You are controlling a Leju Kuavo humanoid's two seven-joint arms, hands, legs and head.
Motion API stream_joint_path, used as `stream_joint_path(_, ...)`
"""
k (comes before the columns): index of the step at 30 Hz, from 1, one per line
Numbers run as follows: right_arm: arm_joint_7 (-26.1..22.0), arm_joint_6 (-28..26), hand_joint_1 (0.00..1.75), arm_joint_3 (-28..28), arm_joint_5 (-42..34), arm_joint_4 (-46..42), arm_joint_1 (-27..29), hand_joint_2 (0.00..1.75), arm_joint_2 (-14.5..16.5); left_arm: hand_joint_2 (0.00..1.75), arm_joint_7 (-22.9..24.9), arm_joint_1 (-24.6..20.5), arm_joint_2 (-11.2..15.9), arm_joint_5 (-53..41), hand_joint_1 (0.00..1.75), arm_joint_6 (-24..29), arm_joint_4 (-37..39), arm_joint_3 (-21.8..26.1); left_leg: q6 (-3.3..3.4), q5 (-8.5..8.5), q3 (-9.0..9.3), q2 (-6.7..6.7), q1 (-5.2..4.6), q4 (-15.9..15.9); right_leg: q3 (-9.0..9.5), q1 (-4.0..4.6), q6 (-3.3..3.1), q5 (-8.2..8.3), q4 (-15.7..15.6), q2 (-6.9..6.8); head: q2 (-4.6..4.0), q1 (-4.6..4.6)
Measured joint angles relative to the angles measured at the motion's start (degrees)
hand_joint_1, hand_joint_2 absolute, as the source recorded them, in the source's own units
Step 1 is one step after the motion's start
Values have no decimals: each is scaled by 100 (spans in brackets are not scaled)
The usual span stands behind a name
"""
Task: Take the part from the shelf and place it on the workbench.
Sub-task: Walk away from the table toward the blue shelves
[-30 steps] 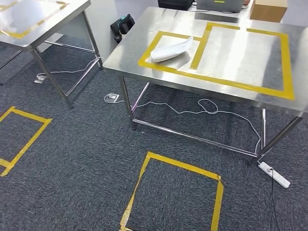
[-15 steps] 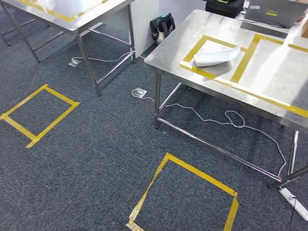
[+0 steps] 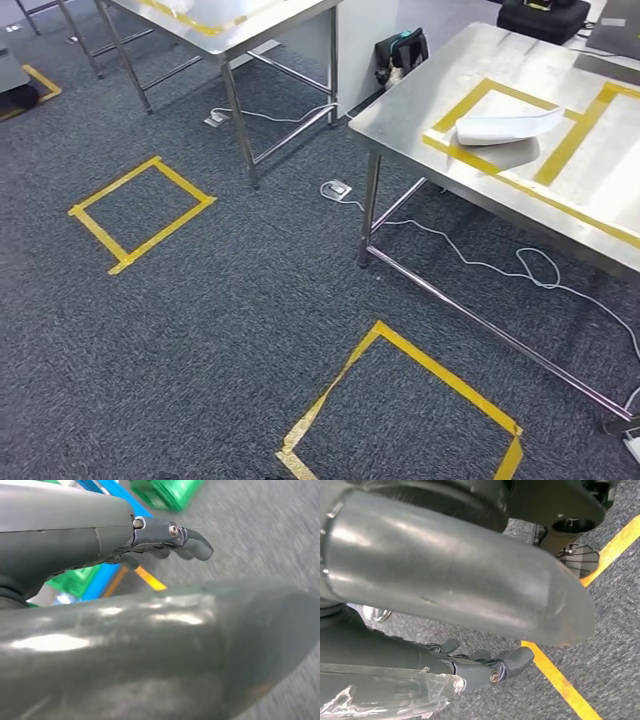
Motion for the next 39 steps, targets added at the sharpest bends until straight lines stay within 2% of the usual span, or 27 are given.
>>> stream_joint_path(1,1,-16,0,-10,-7,0,-2,0,9,0,92,39,3,-350,0,88,-85,47,-8,182,206,143,3,-370,15,2,26,-17,2,-59,0,-3)
stream_joint_path(3,3,-45,0,-31,-15,0,2,0,21,0,239,98,-26,-1117,0,170,-331,275,31,373,531,388,-14,-994,14,32,95,-76,28,-174,0,-5)
stream_joint_path(4,5,-51,0,-39,-16,0,0,0,22,0,267,111,-48,-1353,0,184,-439,419,73,376,592,440,-27,-1123,18,50,127,-103,29,-234,0,6)
stream_joint_path(6,8,-56,0,-51,-16,0,-17,0,25,0,300,142,-70,-1519,0,197,-569,653,182,356,589,316,-45,-1157,69,50,183,-136,8,-356,0,35)
stream_joint_path(7,8,-56,0,-54,-16,0,-27,0,27,0,312,170,-74,-1538,0,201,-622,733,222,360,591,252,-45,-1164,86,36,215,-174,29,-324,0,40)
stream_joint_path(9,8,-56,0,-56,-16,0,-30,0,36,0,330,215,-84,-1558,0,205,-713,847,300,388,592,120,-31,-1181,-34,7,263,-416,372,-55,1,67)
stream_joint_path(11,8,-56,0,-60,-17,0,-15,0,41,0,338,226,-99,-1561,0,206,-774,920,345,397,578,-26,-36,-1180,-404,-2,276,-798,1145,248,1,105)
stream_joint_path(12,8,-56,0,-62,-17,0,-7,0,43,0,338,228,-106,-1563,0,206,-793,948,356,398,575,-110,-43,-1179,-602,0,274,-918,1509,306,0,114)
stream_joint_path(13,8,-56,0,-63,-18,0,-2,0,44,0,338,234,-110,-1564,0,206,-809,972,359,399,575,-196,-50,-1178,-732,3,264,-925,1701,332,0,118)
stream_joint_path(14,8,-56,0,-64,-19,0,0,0,46,0,338,241,-113,-1583,0,206,-822,993,360,399,580,-282,-55,-1176,-762,5,249,-813,1668,351,0,121)
stream_joint_path(15,8,-56,0,-65,-19,0,0,0,47,0,332,249,-117,-1647,0,206,-840,1021,359,399,589,-366,-58,-1175,-688,6,229,-607,1420,386,0,121)
stream_joint_path(17,9,-58,0,-68,-24,0,-3,0,48,0,256,260,-153,-2035,0,206,-923,1169,342,400,596,-517,-65,-1164,-385,-4,187,-175,638,610,0,122)
stream_joint_path(18,9,-63,0,-76,-28,0,-5,0,51,0,178,257,-188,-2359,0,206,-998,1332,321,404,587,-583,-67,-1156,-271,-13,173,-57,346,726,0,118)
stream_joint_path(20,13,-77,0,-101,-36,0,-15,0,59,0,-23,241,-285,-3057,0,206,-1182,1822,246,421,554,-701,-57,-1157,-184,-7,139,-14,123,836,0,115)
stream_joint_path(21,14,-86,0,-114,-36,0,-21,0,64,0,-131,232,-332,-3348,0,207,-1276,2118,202,439,540,-754,-39,-1171,-170,2,112,1,111,776,0,113)
stream_joint_path(22,15,-94,0,-125,-36,0,-26,0,67,0,-241,222,-383,-3572,0,208,-1367,2425,171,436,525,-719,-28,-1165,-148,7,74,25,89,720,0,115)
stream_joint_path(23,15,-100,0,-134,-35,0,-25,0,70,0,-351,205,-436,-3748,0,209,-1460,2743,145,379,484,-600,-28,-1093,-125,7,36,53,62,659,0,106)
stream_joint_path(24,15,-104,0,-144,-34,0,-18,0,74,0,-451,174,-485,-3877,0,210,-1549,3043,126,256,398,-443,-36,-917,-116,1,8,77,35,589,0,94)
stream_joint_path(26,15,-106,0,-157,-34,0,8,0,78,0,-617,89,-575,-4032,0,212,-1709,3591,88,-134,77,-151,-47,-245,-115,5,-24,85,17,429,0,74)
stream_joint_path(28,15,-105,0,-165,-34,0,27,0,78,0,-732,30,-638,-4083,0,211,-1831,4005,49,-354,-203,-91,-37,350,-119,8,-34,74,17,252,0,73)
stream_joint_path(29,15,-104,0,-171,-34,0,27,0,78,0,-773,18,-663,-4089,0,210,-1884,4174,36,-308,-211,-77,-29,385,-118,8,-33,69,17,173,0,72)
stream_joint_path(31,15,-104,0,-184,-35,0,21,0,81,0,-825,7,-700,-4097,0,211,-1979,4452,23,22,86,25,-15,-143,-101,3,-11,51,18,32,0,71)
stream_joint_path(32,15,-104,0,-190,-36,-1,20,0,83,0,-842,-7,-725,-4100,0,211,-2017,4560,17,186,311,177,-17,-543,-92,18,15,32,24,-33,0,66)
stream_joint_path(33,16,-104,0,-194,-36,-1,21,0,84,0,-854,-31,-748,-4101,0,211,-2048,4644,36,291,488,292,-21,-867,-97,35,44,6,37,-92,0,62)
stream_joint_path(35,20,-104,0,-202,-37,-2,14,0,84,0,-881,-72,-790,-4104,0,213,-2087,4771,104,333,636,391,-41,-1157,-91,70,105,-40,49,-210,0,80)
stream_joint_path(37,20,-104,0,-205,-39,-2,-15,0,85,0,-908,-81,-802,-4105,0,215,-2104,4880,199,334,626,246,-49,-1176,-46,53,159,-72,48,-298,0,105)
stream_joint_path(39,18,-103,0,-206,-42,-2,-33,0,86,0,-925,-86,-806,-4106,0,216,-2116,4964,276,356,627,132,-38,-1190,-103,21,212,-244,265,-112,0,122)
